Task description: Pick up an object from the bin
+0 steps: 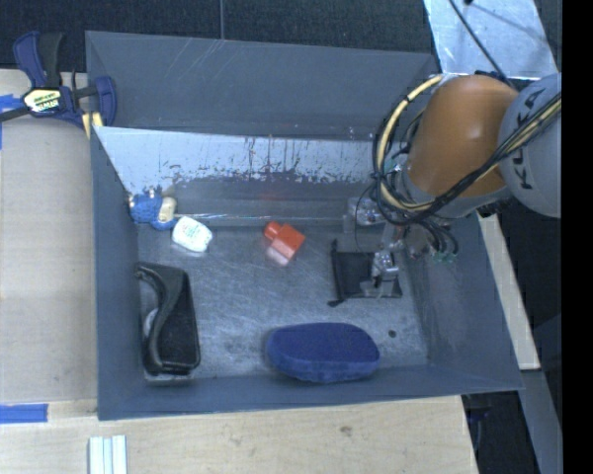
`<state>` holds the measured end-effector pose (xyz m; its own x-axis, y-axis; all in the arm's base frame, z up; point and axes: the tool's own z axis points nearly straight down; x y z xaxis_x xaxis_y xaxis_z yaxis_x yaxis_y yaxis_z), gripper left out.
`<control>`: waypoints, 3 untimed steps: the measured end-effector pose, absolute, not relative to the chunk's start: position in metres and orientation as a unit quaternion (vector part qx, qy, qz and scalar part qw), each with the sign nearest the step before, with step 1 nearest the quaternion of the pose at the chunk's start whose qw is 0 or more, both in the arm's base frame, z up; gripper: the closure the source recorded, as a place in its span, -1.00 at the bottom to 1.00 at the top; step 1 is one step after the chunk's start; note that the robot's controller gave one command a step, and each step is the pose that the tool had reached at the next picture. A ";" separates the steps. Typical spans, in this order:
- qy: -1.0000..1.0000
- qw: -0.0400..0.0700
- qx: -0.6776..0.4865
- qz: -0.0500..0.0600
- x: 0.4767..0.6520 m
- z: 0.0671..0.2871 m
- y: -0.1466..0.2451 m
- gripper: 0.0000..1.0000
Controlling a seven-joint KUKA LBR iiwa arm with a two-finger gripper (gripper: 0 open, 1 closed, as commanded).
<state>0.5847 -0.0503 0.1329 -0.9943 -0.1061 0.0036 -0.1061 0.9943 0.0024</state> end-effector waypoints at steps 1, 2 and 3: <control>-0.996 0.001 0.088 0.000 0.577 0.066 -0.060 -1.00; -0.996 -0.003 0.089 0.001 0.580 0.071 -0.060 1.00; -0.998 -0.006 0.065 0.001 0.571 0.202 -0.058 1.00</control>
Offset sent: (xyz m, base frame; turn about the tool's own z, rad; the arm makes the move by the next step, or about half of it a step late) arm -0.0061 -0.0091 -0.0629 -0.0713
